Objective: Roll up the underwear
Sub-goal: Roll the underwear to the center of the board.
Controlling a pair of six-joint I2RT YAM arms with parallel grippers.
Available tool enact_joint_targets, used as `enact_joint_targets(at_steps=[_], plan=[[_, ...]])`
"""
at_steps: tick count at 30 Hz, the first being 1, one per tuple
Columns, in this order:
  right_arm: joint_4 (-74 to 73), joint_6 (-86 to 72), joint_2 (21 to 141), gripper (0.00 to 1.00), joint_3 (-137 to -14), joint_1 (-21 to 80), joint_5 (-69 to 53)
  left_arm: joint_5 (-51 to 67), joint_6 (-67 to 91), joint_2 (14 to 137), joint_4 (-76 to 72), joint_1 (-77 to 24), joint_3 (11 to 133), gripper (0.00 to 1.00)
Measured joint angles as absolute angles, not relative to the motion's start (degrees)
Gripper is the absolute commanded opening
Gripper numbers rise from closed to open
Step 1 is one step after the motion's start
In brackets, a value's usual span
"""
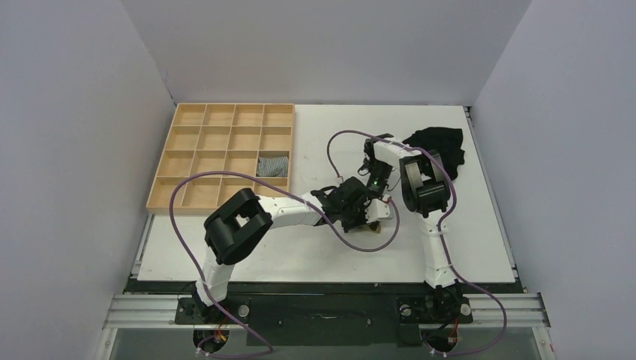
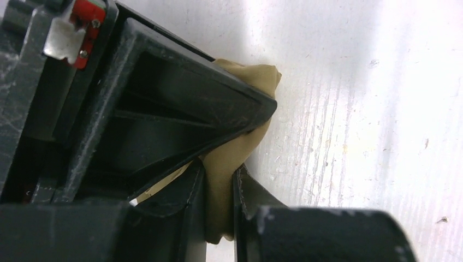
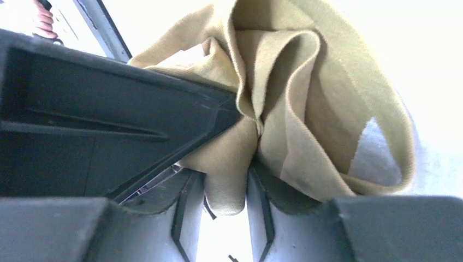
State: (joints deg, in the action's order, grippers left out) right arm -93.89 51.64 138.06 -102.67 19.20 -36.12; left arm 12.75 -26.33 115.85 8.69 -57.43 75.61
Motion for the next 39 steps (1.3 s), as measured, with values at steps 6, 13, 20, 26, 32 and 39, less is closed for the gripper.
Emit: enact_joint_targets(at_steps=[6, 13, 20, 26, 32, 39], plan=[[-93.4, 50.5, 135.5, 0.54, -100.5, 17.8, -37.8, 17.1, -23.9, 115.7, 6.2, -55.6, 73.8, 0.00], [-89.4, 50.2, 131.4, 0.56, -97.8, 15.5, -38.4, 23.0, -21.1, 116.0, 4.0, -53.0, 72.9, 0.00], [-83.8, 50.2, 127.1, 0.56, -94.3, 11.5, -38.4, 28.8, -18.6, 117.4, 4.3, -50.5, 74.1, 0.00], [-80.1, 49.6, 121.4, 0.56, -90.5, 6.7, -38.5, 34.4, -16.8, 119.8, 6.9, -48.4, 77.2, 0.00], [-75.8, 47.8, 114.6, 0.57, -85.4, 3.0, -39.6, 40.9, -14.7, 123.7, 12.3, -46.1, 82.8, 0.00], [-67.5, 42.4, 104.6, 0.60, -76.1, 1.4, -39.7, 50.6, -11.9, 131.0, 22.4, -43.0, 93.0, 0.00]])
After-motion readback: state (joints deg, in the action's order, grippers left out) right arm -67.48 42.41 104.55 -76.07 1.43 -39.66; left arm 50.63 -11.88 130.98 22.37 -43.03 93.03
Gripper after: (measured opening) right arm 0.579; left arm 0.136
